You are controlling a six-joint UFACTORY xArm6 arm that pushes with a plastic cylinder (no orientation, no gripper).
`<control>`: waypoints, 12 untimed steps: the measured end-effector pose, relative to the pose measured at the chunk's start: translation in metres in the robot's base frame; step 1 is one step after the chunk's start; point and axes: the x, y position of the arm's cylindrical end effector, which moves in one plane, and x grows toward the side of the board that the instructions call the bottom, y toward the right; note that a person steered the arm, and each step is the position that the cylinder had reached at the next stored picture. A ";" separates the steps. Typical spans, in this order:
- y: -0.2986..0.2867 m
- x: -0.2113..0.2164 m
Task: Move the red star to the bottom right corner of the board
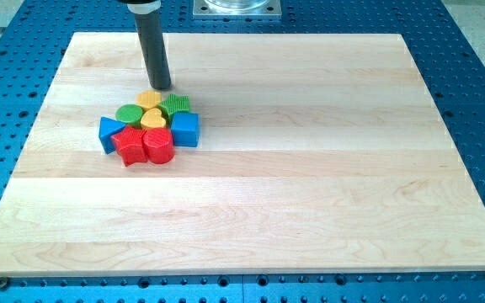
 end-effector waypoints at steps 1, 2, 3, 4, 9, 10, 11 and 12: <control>0.000 0.001; 0.000 0.001; -0.013 0.017; -0.086 0.030; -0.016 0.176; 0.022 0.195; 0.105 0.194; 0.134 0.206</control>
